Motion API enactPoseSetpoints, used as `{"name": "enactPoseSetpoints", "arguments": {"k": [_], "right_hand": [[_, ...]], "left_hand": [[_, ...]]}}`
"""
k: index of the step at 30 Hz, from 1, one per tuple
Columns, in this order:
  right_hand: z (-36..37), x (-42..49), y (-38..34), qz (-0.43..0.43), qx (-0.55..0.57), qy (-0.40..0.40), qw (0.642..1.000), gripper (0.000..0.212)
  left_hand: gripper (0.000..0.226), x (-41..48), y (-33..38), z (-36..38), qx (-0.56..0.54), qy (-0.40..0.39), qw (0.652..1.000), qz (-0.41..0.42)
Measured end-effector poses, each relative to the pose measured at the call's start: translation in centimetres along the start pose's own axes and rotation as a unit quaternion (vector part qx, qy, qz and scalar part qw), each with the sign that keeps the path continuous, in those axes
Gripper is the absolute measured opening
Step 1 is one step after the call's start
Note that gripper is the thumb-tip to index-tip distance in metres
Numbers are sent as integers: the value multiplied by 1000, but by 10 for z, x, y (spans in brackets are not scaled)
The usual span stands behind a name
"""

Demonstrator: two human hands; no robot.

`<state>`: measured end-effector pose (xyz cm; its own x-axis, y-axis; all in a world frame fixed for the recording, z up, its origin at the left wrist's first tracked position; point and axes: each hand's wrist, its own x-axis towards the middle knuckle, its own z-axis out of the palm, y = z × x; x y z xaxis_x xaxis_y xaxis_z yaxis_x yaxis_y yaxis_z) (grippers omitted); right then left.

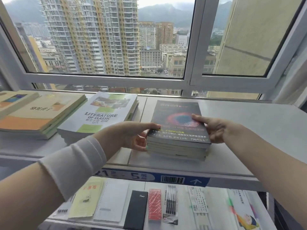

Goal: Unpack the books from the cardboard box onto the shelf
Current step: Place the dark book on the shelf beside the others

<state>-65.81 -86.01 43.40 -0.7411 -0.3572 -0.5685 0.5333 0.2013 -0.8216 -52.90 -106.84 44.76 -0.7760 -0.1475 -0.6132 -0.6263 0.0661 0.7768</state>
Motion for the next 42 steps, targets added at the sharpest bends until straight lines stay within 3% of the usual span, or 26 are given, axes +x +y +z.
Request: {"name": "enactPoseSetpoints", "arguments": {"k": [6,9,19,24,28,33,35,37,40,42], "right_hand": [[6,16,-5,2,-37,-16,999,40],[7,22,-7,-5,-61,-11,998,30],[8,21,-11,-23,-148,8,989,29],[5,22,-7,-76,-177,36,981,38],[6,20,-4,-117,-171,83,975,44],[16,-3,0,-124,-207,126,962,61],[19,-20,-2,-143,-259,159,942,61],[19,-39,-3,-165,-347,233,893,54],[22,-70,8,-177,-445,334,812,49],[24,-93,25,-168,-492,379,766,52]], "left_hand": [[27,9,-2,-7,16,30,999,-1],[29,10,0,-9,20,43,999,0],[48,4,0,-10,29,72,997,25],[57,5,-2,-9,51,116,991,30],[51,6,-3,-9,61,134,988,42],[58,0,-5,-7,142,161,974,78],[54,-7,0,-5,193,184,957,116],[54,-18,9,-1,269,218,922,171],[69,-36,17,11,403,265,826,291],[65,-46,13,23,468,259,760,369]]}}
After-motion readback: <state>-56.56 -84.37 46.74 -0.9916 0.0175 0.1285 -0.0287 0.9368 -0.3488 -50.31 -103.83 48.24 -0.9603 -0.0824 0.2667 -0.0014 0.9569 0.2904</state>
